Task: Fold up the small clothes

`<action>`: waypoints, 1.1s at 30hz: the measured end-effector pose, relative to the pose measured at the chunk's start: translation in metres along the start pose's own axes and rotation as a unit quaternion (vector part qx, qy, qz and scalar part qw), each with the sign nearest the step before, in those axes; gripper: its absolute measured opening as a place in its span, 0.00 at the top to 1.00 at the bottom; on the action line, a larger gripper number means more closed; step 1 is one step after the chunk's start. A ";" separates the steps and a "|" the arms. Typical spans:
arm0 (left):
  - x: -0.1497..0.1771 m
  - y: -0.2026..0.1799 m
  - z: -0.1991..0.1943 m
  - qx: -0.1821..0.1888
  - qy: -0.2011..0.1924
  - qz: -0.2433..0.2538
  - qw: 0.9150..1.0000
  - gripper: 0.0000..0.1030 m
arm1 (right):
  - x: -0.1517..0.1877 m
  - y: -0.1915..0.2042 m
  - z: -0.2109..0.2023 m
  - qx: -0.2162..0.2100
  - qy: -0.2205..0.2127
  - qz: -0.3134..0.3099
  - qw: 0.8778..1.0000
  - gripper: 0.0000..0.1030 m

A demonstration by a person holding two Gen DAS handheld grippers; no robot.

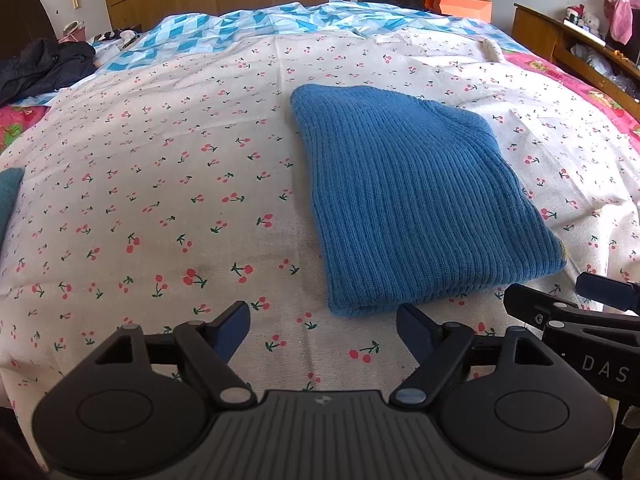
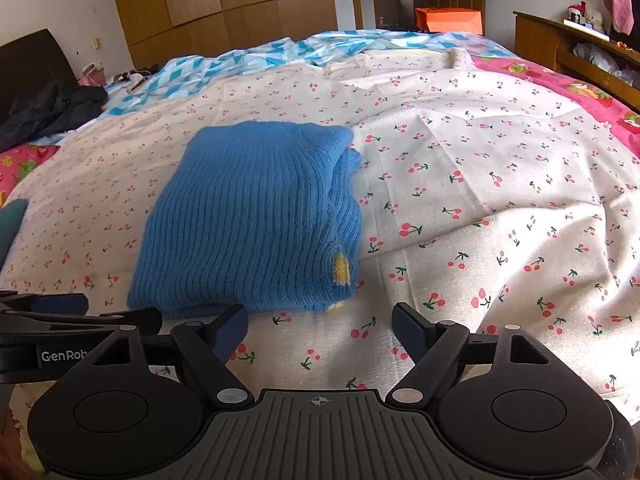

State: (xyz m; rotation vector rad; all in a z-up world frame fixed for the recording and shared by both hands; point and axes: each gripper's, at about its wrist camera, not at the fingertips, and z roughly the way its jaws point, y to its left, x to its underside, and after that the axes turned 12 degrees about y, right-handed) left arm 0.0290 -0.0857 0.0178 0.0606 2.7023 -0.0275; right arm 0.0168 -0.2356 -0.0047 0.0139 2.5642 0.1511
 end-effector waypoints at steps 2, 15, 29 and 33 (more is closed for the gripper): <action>0.000 0.001 0.000 0.001 0.000 0.000 1.000 0.16 | 0.000 -0.001 0.000 0.000 0.001 0.001 1.000 0.21; 0.000 -0.001 0.002 -0.003 0.014 0.002 1.000 0.13 | -0.002 0.002 0.005 0.014 0.009 -0.006 1.000 0.19; 0.001 0.000 -0.001 -0.003 0.012 0.000 1.000 0.13 | 0.000 0.002 0.003 0.020 0.011 -0.004 1.000 0.19; 0.001 -0.001 0.001 -0.006 0.015 0.000 1.000 0.13 | 0.000 0.003 0.004 0.025 0.013 -0.006 1.000 0.19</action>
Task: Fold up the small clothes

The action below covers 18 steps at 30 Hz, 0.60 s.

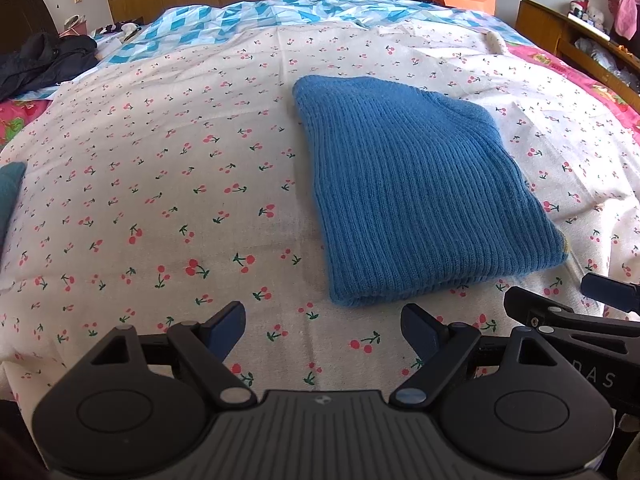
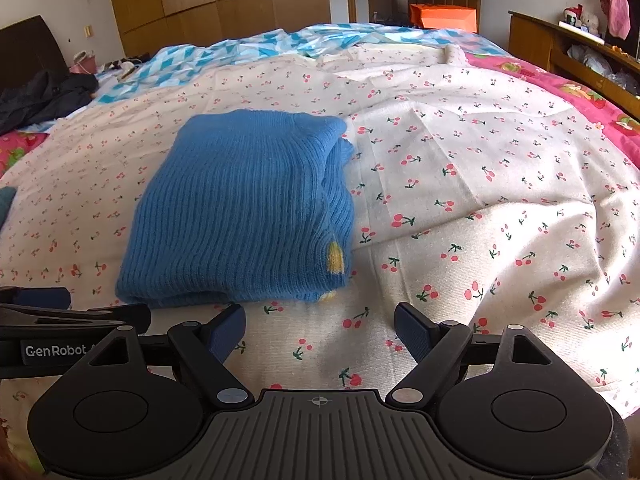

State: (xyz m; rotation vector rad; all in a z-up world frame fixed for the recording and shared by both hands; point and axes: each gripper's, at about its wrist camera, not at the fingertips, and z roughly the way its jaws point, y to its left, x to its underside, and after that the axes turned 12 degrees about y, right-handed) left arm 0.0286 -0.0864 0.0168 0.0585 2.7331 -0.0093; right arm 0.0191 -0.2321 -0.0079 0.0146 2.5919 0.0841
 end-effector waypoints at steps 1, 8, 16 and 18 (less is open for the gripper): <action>0.000 0.000 0.000 0.000 0.001 0.000 1.000 0.13 | 0.000 0.000 0.000 0.001 0.001 0.000 1.000 0.19; 0.000 -0.001 -0.001 -0.002 -0.002 0.000 1.000 0.13 | -0.001 0.000 0.001 -0.001 0.001 0.001 1.000 0.19; 0.001 -0.001 -0.002 -0.001 -0.004 -0.001 1.000 0.13 | 0.000 -0.001 0.000 -0.003 0.001 0.002 1.000 0.19; 0.001 -0.001 -0.002 0.000 -0.004 0.000 1.000 0.13 | 0.000 -0.001 0.000 -0.002 0.001 0.002 1.000 0.19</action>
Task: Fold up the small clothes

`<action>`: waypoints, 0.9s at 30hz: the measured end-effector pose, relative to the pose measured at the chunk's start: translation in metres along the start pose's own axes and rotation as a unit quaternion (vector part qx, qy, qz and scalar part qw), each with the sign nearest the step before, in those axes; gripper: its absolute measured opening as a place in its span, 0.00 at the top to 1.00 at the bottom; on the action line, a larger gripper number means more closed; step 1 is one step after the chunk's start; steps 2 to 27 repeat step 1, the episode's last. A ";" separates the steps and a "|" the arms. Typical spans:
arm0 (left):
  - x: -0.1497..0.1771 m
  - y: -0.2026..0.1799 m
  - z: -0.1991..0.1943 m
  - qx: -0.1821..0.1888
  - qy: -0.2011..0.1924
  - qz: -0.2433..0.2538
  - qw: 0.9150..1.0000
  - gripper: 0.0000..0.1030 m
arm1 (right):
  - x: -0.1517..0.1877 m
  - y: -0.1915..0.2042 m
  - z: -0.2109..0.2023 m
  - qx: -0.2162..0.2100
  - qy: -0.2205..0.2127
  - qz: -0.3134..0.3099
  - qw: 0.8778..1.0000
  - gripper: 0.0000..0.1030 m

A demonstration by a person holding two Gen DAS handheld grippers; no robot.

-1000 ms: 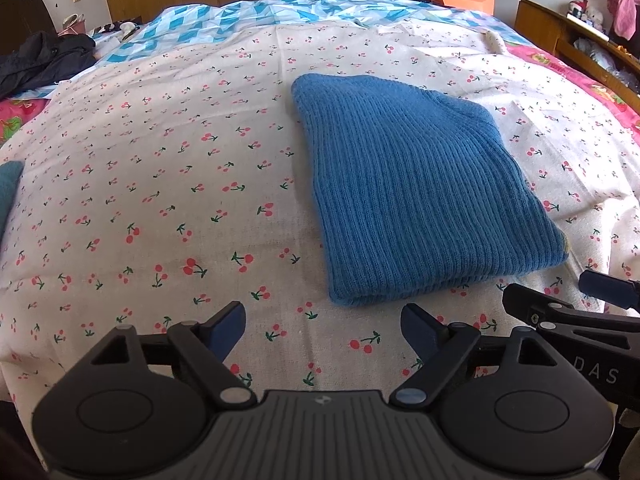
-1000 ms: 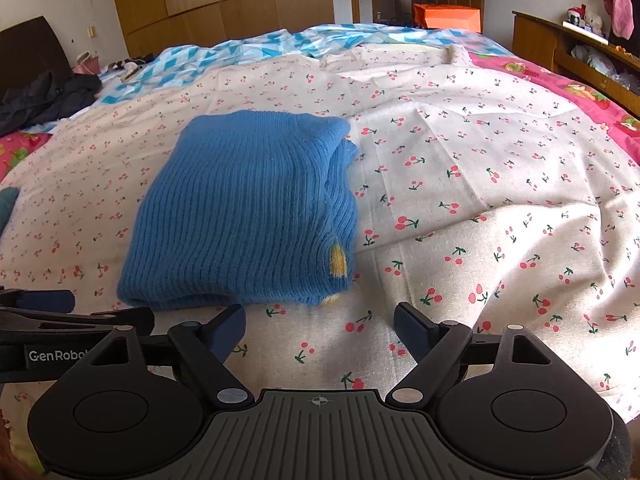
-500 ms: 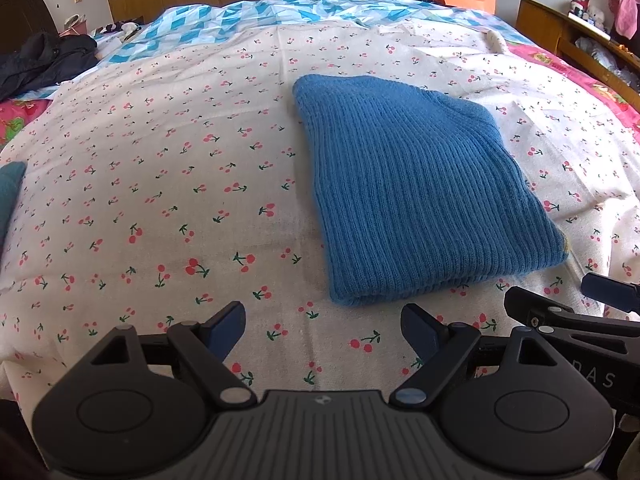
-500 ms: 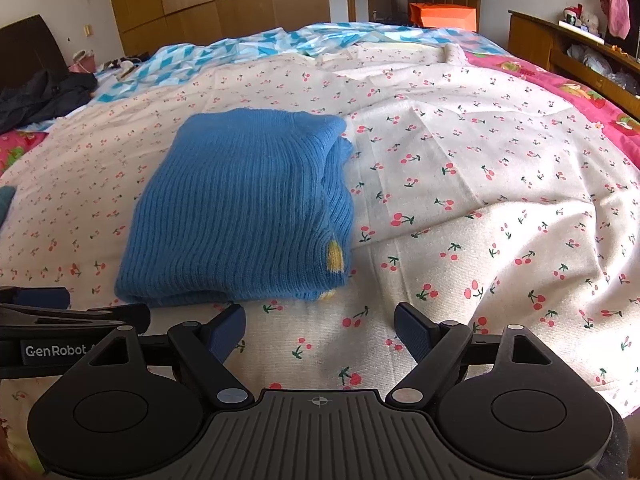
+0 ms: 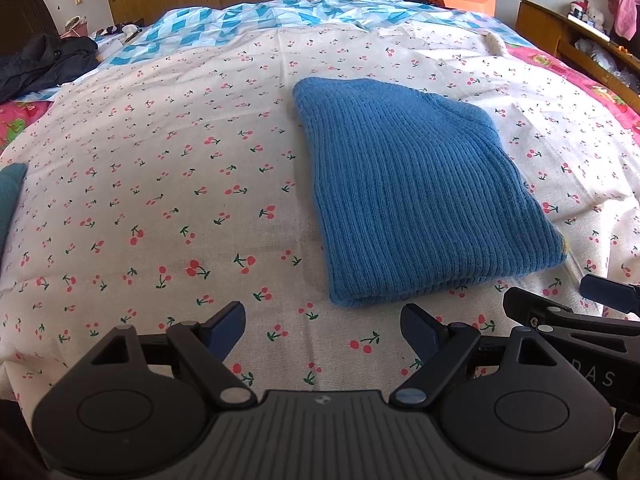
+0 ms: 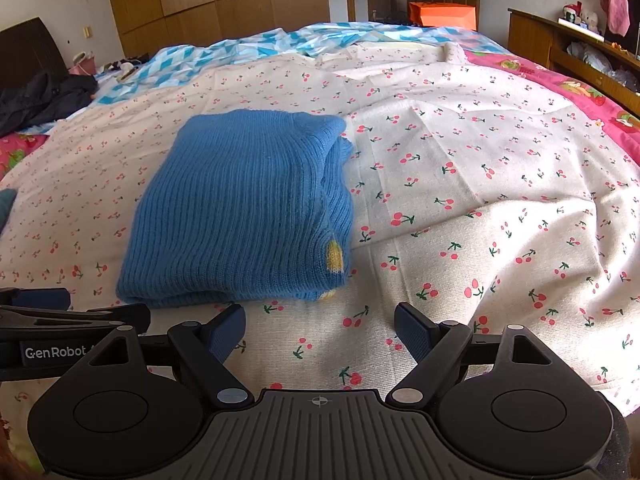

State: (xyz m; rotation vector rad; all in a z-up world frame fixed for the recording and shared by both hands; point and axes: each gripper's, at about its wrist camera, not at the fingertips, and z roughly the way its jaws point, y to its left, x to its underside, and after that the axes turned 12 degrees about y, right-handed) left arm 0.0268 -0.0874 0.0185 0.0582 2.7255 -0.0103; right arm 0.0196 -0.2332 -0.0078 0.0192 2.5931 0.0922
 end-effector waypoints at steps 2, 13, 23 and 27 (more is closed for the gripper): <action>0.000 0.000 0.000 0.000 -0.001 0.000 1.000 0.13 | 0.000 0.000 0.000 0.000 0.000 0.000 1.000 0.19; 0.000 0.000 0.000 0.000 -0.001 0.000 1.000 0.13 | 0.000 0.000 0.000 0.000 0.000 0.000 1.000 0.19; 0.000 0.000 0.000 0.000 -0.001 0.000 1.000 0.13 | 0.000 0.000 0.000 0.000 0.000 0.000 1.000 0.19; 0.000 0.000 0.000 0.000 -0.001 0.000 1.000 0.13 | 0.000 0.000 0.000 0.000 0.000 0.000 1.000 0.19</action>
